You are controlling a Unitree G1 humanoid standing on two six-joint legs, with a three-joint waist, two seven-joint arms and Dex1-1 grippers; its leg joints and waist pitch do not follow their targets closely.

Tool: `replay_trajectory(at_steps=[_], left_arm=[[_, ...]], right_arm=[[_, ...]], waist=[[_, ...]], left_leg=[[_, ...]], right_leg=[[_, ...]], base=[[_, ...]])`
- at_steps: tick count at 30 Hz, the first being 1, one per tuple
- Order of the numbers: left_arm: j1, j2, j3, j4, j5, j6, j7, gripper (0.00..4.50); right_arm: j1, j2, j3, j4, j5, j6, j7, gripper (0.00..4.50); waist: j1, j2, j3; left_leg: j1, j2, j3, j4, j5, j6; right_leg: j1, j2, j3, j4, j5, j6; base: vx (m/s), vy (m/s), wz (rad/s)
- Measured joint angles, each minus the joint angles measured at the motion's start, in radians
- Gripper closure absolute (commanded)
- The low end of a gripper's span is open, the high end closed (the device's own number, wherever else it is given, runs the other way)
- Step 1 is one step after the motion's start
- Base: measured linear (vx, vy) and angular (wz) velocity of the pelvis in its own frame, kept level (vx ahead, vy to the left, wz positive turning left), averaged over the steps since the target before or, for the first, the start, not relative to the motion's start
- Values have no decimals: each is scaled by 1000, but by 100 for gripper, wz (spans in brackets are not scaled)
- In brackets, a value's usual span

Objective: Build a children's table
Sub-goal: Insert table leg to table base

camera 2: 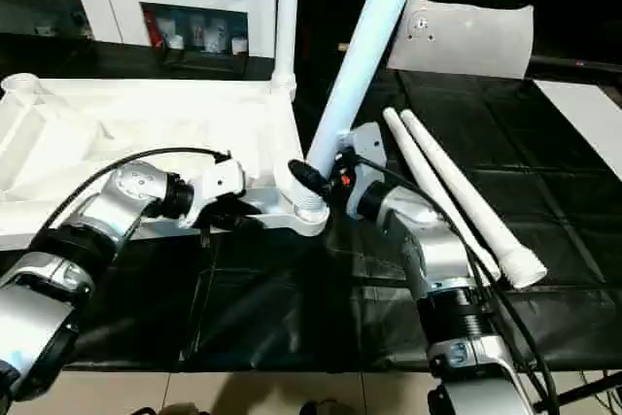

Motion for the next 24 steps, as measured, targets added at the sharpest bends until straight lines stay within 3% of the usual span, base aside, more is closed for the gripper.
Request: replay_trajectory(at_steps=[2,4,24], left_arm=[[0,2,2,0,0,0,-8,438],[0,3,6,0,-2,7,-17,444],[21,19,26,-39,-8,46,-61,450]], right_arm=[[0,0,0,0,0,0,0,259],[0,0,0,0,0,0,1,259],[-4,-60,78,-6,-27,48,114,259]], waist=[[-1,0,0],[-1,0,0],[-7,1,0]], left_leg=[[0,0,0,0,0,0],[0,0,0,0,0,0],[1,0,0,-3,0,0]], right_leg=[[0,0,0,0,0,0],[0,0,0,0,0,0],[0,0,0,-1,0,0]], base=[[0,0,0],[0,0,0],[0,0,0]])
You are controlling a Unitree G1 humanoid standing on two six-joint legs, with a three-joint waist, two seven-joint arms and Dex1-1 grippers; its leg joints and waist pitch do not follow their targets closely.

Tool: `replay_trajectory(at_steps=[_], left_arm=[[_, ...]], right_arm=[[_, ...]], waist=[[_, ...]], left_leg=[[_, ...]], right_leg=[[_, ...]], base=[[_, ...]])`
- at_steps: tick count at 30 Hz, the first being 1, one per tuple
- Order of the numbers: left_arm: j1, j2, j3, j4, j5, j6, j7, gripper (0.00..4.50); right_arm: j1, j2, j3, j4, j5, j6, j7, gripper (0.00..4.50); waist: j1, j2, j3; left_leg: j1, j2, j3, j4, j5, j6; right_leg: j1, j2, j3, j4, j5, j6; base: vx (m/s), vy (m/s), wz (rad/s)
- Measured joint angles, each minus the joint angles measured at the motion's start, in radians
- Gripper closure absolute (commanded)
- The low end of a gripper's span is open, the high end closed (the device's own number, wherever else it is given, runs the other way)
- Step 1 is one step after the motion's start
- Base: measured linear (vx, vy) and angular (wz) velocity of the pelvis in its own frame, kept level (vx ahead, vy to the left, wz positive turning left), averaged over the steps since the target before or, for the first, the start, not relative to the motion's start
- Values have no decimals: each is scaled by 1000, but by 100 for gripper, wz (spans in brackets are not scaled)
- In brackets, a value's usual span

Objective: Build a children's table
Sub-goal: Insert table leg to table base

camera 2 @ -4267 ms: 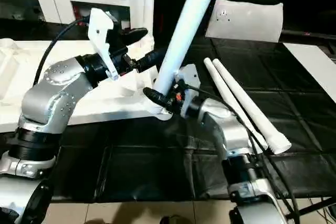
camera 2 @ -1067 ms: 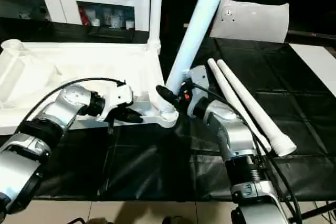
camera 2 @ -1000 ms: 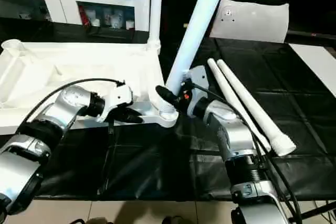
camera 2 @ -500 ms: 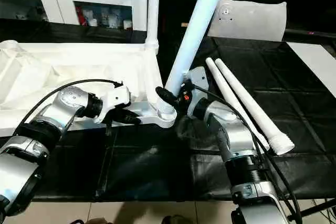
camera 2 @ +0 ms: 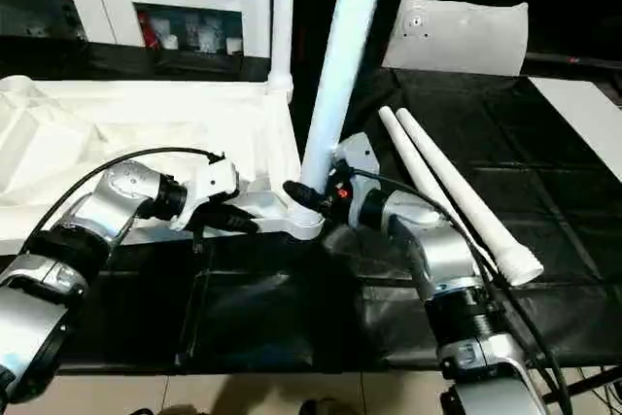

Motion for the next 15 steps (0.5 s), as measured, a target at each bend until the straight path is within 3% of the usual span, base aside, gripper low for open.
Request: replay_trajectory(at_steps=[15], left_arm=[[54,27,13,-99,-3,28,-17,450]], right_arm=[[-42,15,9,93,-15,-51,22,259]], waist=[[-13,0,0]], left_leg=[[0,0,0,-1,0,0]], right_leg=[[0,0,0,0,0,0]], base=[[0,0,0]])
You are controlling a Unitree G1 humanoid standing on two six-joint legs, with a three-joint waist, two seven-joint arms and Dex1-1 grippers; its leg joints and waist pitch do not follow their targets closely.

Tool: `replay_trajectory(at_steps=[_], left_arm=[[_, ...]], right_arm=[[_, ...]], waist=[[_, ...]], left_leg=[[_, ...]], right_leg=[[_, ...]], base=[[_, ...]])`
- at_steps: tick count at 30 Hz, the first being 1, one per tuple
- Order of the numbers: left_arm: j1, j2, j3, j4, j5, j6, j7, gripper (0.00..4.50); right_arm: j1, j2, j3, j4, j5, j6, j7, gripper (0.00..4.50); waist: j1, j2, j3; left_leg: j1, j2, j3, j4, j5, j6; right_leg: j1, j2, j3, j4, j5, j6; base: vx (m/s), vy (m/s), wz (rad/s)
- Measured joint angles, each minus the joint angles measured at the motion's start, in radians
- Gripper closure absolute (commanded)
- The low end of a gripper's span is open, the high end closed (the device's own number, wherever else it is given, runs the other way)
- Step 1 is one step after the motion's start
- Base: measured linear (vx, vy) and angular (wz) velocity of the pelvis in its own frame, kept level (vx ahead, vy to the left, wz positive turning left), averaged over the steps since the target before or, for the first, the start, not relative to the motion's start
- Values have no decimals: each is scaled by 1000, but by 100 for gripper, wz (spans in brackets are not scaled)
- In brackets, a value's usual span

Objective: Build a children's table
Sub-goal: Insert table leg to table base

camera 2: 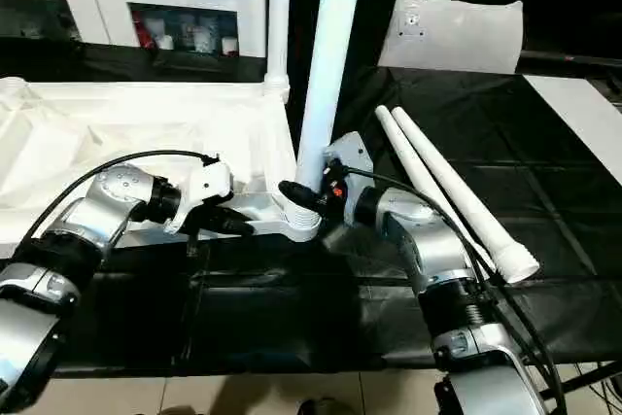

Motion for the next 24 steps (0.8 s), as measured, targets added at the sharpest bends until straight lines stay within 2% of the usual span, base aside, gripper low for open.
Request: replay_trajectory(at_steps=[7,17,22,24], left_arm=[[25,8,1,-47,-2,9,-9,450],[34,10,2,-66,-4,27,-3,450],[43,1,1,-77,-4,29,3,450],[44,-5,0,-76,-4,29,8,450]], right_arm=[[0,-3,7,-1,1,5,40,259],[17,71,-138,109,137,24,-4,259],[102,88,-165,57,162,-36,-23,259],[140,96,-161,36,155,-97,-35,259]], waist=[[-1,0,0],[2,2,-1],[13,11,-2],[17,14,-3]], left_leg=[[0,0,0,-1,0,0],[0,0,0,-1,0,0],[0,0,0,-3,0,0],[0,0,1,-3,0,0]], right_leg=[[0,0,0,0,0,0],[0,0,0,0,0,0],[0,0,0,-1,0,0],[0,0,0,-1,-1,0]], base=[[0,0,0],[0,0,0],[0,0,0],[0,0,0]])
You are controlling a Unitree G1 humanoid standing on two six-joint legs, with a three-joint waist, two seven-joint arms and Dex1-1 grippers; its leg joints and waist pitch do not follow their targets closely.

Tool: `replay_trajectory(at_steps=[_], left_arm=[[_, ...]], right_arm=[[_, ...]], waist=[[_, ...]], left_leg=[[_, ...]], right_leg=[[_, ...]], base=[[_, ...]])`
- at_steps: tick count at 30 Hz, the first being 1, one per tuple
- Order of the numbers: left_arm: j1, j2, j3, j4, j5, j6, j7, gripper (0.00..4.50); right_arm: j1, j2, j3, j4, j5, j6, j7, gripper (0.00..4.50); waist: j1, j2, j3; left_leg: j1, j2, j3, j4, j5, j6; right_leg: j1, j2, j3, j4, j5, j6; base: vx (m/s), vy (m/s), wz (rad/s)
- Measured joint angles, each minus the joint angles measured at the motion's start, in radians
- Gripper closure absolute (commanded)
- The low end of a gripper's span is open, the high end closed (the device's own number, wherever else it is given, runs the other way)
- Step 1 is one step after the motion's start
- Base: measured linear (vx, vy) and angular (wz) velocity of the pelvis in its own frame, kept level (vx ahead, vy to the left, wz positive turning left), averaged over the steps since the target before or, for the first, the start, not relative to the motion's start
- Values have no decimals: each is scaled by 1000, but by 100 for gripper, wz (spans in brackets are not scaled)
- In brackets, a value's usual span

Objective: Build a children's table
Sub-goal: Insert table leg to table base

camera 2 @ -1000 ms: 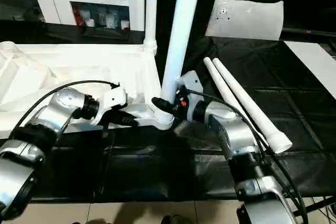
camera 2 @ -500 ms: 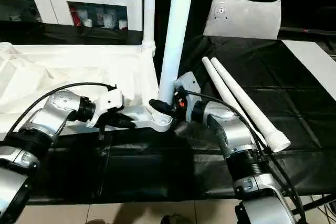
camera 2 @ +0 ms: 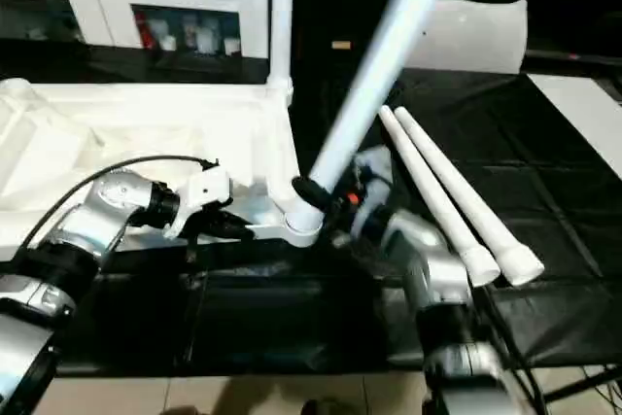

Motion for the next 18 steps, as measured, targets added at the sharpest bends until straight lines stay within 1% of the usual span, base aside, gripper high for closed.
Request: replay_trajectory(at_steps=[3,7,9,10,12,13,18], left_arm=[[0,-2,0,4,0,0,6,450],[1,-5,0,5,-1,0,6,450],[1,-7,0,5,-3,-1,3,450],[2,-6,0,5,-3,-3,3,450],[2,-7,-2,5,-3,-5,0,450],[2,-7,-2,5,-3,-5,-2,450],[12,-1,-2,-13,-3,-6,-6,450]], right_arm=[[64,8,17,-41,-33,-98,-17,259],[90,0,41,-64,-65,-151,-32,259],[100,-27,74,-90,-93,-180,-32,259],[105,-43,98,-110,-121,-199,-30,259],[105,-74,135,-133,-172,-219,-24,259],[104,-79,144,-135,-186,-227,-18,260],[76,-102,178,-124,-222,-238,18,260]], waist=[[1,3,-1],[0,5,-1],[1,9,-1],[0,10,-1],[0,10,-1],[0,10,-1],[-1,9,-1]], left_leg=[[0,0,0,0,0,0],[0,-1,-1,0,0,0],[0,-1,-1,-1,0,0],[0,-1,-1,-2,0,0],[0,-1,-1,-3,0,0],[1,-1,-1,-3,0,0],[0,-1,0,-5,0,0]], right_leg=[[0,0,0,-1,0,0],[0,0,0,-1,-4,6],[0,0,0,-1,-4,7],[0,0,0,-1,-4,7],[0,0,0,-2,-5,8],[1,0,0,-2,-5,8],[1,0,0,-3,-5,8]], base=[[0,0,0],[0,0,0],[0,0,0],[0,0,0],[0,0,0],[0,0,0],[0,0,0]])
